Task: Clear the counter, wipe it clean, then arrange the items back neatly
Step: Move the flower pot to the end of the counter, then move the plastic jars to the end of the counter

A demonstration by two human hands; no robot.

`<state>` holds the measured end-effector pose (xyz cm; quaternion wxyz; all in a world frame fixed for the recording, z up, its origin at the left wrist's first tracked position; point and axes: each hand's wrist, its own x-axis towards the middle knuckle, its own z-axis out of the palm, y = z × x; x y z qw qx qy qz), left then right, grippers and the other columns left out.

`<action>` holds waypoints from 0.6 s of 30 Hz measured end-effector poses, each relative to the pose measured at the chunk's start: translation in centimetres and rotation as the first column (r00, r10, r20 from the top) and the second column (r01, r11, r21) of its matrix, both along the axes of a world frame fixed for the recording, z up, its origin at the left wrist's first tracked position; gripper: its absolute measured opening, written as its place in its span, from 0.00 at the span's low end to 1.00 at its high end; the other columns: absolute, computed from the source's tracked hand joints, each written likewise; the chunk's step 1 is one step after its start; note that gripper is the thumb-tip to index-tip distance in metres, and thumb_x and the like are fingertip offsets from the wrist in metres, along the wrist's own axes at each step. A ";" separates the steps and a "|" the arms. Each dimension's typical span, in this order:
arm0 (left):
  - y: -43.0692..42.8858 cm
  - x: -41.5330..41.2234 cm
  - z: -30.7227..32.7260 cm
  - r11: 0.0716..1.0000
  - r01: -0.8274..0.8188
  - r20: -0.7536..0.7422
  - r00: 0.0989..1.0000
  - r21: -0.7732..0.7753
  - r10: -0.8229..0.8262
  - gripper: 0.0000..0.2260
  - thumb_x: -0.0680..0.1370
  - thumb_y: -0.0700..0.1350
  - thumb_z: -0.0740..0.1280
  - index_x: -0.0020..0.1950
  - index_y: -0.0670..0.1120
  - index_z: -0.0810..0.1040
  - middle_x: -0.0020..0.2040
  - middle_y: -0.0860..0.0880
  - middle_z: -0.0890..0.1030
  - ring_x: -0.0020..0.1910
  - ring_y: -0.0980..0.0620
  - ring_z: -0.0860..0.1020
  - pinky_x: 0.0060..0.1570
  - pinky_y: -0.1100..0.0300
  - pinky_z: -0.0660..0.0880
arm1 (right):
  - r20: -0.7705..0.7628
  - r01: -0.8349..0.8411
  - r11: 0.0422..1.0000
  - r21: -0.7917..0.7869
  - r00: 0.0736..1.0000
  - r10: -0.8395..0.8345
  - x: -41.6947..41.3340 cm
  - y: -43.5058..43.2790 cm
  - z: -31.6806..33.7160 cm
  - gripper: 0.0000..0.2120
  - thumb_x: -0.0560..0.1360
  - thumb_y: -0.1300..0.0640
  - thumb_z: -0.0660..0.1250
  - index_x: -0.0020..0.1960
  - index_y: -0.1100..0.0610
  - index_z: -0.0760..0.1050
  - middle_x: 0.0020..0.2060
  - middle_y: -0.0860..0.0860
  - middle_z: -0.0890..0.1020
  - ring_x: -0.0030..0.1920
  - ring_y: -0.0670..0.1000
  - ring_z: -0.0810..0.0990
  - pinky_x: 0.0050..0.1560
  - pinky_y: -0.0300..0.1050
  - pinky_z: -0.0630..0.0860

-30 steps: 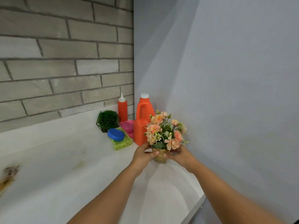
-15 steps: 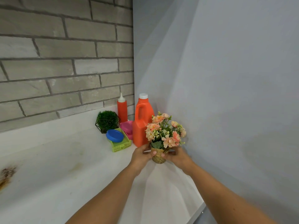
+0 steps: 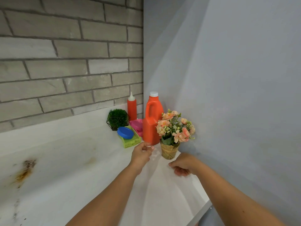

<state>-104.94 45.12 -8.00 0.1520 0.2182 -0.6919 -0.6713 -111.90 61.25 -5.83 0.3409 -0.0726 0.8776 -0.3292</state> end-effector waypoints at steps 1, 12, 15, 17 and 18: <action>-0.4 0.7 0.3 1.000 -0.010 -0.004 1.000 0.001 0.010 0.02 0.77 0.42 0.66 0.48 0.49 0.75 0.45 0.48 0.75 0.44 0.49 0.76 0.40 0.60 0.73 | 0.012 -0.022 1.000 0.019 1.000 0.022 0.9 -0.6 0.4 0.12 0.75 0.55 0.67 0.36 0.59 0.70 0.22 0.52 0.77 0.21 0.47 0.73 0.24 0.34 0.67; -8.6 15.3 4.3 0.981 -0.192 -0.044 0.981 -0.024 0.190 0.04 0.78 0.42 0.63 0.51 0.45 0.76 0.43 0.48 0.77 0.36 0.54 0.76 0.37 0.63 0.72 | -0.070 -0.244 0.968 -0.056 0.968 0.240 13.0 -12.3 3.9 0.12 0.76 0.52 0.64 0.52 0.61 0.75 0.36 0.53 0.80 0.31 0.49 0.77 0.31 0.38 0.72; -11.5 20.8 5.6 0.964 -0.259 -0.067 0.965 -0.058 0.255 0.04 0.78 0.42 0.63 0.50 0.45 0.76 0.42 0.49 0.78 0.37 0.53 0.76 0.38 0.63 0.72 | -0.057 -0.313 0.946 -0.090 0.950 0.308 17.7 -16.1 4.2 0.14 0.77 0.52 0.64 0.55 0.62 0.75 0.37 0.53 0.79 0.31 0.49 0.76 0.31 0.38 0.72; -13.7 25.2 6.5 0.942 -0.325 -0.090 0.944 -0.081 0.318 0.03 0.78 0.42 0.62 0.49 0.46 0.76 0.42 0.50 0.78 0.36 0.54 0.77 0.38 0.62 0.73 | -0.044 -0.372 0.922 -0.109 0.928 0.370 21.4 -19.0 4.2 0.12 0.77 0.53 0.64 0.53 0.61 0.74 0.36 0.52 0.79 0.31 0.48 0.76 0.30 0.38 0.72; -14.6 27.3 7.0 0.930 -0.355 -0.106 0.932 -0.090 0.346 0.03 0.79 0.42 0.62 0.49 0.46 0.76 0.41 0.50 0.78 0.36 0.54 0.77 0.39 0.62 0.73 | -0.041 -0.406 0.907 -0.111 0.914 0.404 23.3 -20.3 4.2 0.12 0.77 0.52 0.64 0.53 0.61 0.74 0.35 0.52 0.79 0.31 0.48 0.77 0.30 0.38 0.72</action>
